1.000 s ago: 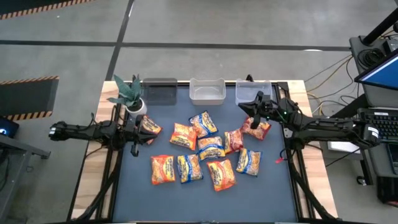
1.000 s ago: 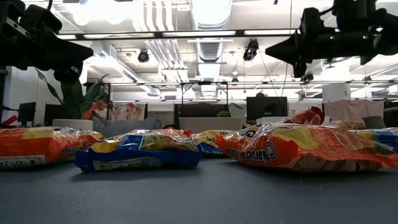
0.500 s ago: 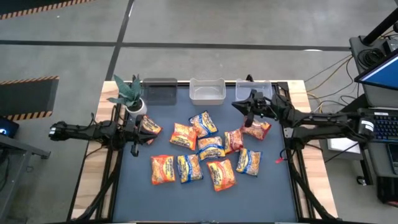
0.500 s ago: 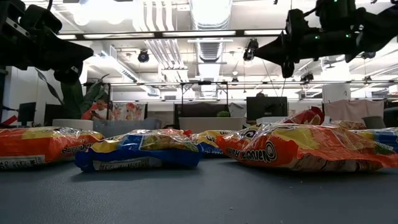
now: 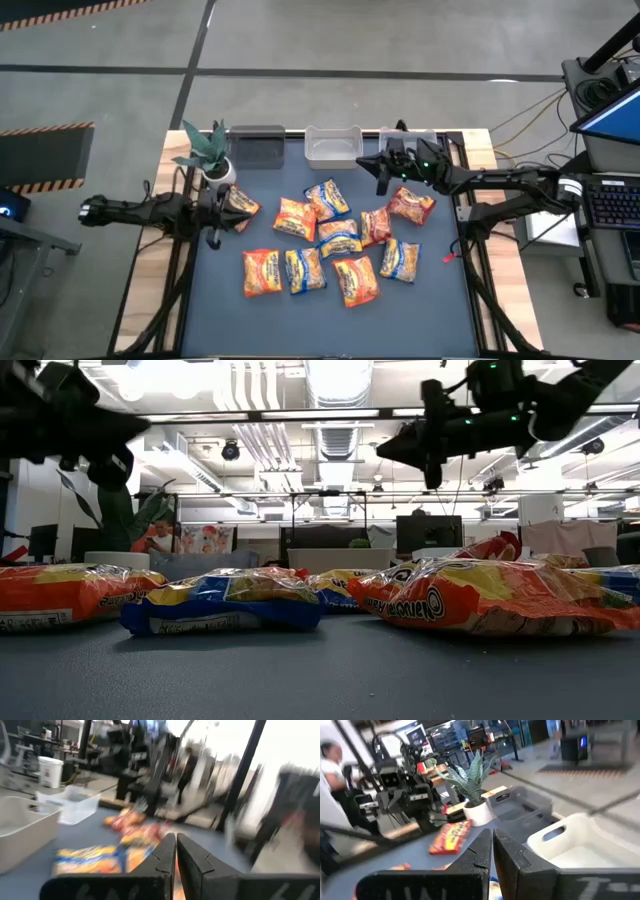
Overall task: Sort Maruchan noodles
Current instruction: Put the top blue noodle pack into the transparent white bin
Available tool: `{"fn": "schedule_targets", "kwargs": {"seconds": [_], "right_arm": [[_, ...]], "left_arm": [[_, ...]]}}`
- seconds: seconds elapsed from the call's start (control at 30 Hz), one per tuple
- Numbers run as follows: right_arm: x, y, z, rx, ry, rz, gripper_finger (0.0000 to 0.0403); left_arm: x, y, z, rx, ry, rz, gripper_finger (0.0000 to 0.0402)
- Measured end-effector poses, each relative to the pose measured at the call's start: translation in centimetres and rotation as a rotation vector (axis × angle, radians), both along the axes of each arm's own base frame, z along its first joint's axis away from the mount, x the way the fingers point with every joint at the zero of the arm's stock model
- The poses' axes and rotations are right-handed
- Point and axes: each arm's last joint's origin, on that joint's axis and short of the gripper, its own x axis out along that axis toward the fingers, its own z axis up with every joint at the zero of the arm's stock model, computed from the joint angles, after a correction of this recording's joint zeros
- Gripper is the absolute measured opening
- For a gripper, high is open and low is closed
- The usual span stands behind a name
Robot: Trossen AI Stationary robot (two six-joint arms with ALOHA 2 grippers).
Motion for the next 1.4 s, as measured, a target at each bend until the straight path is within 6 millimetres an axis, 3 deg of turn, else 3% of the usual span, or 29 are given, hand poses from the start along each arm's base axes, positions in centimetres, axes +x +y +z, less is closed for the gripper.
{"fn": "schedule_targets", "kwargs": {"seconds": [0.13,0.3,0.47,0.67,0.93,1.2,1.4], "right_arm": [[1.4,-0.4,0.2,0.066,0.036,0.005,0.0009],[3.2,1.0,0.8,0.025,0.041,0.078,0.0009],[4.3,2.8,1.5,0.036,0.054,0.149,0.0009],[4.8,3.8,1.6,0.202,0.114,0.170,0.0009],[4.2,3.5,0.1,0.430,0.355,0.093,0.0009],[3.3,2.0,-0.6,0.445,0.449,0.022,0.0009],[2.8,0.6,-0.7,0.436,0.450,-0.024,0.0009]], "left_arm": [[-0.3,0.1,1.5,-0.147,-0.158,-0.008,0.0000],[-0.9,0.2,3.2,-0.076,-0.344,0.037,0.0000],[-1.1,0.3,3.6,-0.022,-0.382,0.084,0.0000],[-0.1,0.5,2.7,-0.016,-0.264,0.169,0.0000],[2.0,0.5,2.0,0.020,-0.075,0.202,0.0000],[5.4,1.1,2.7,0.080,0.150,0.261,0.0000],[9.0,1.8,3.0,0.121,0.296,0.293,0.0000]]}}
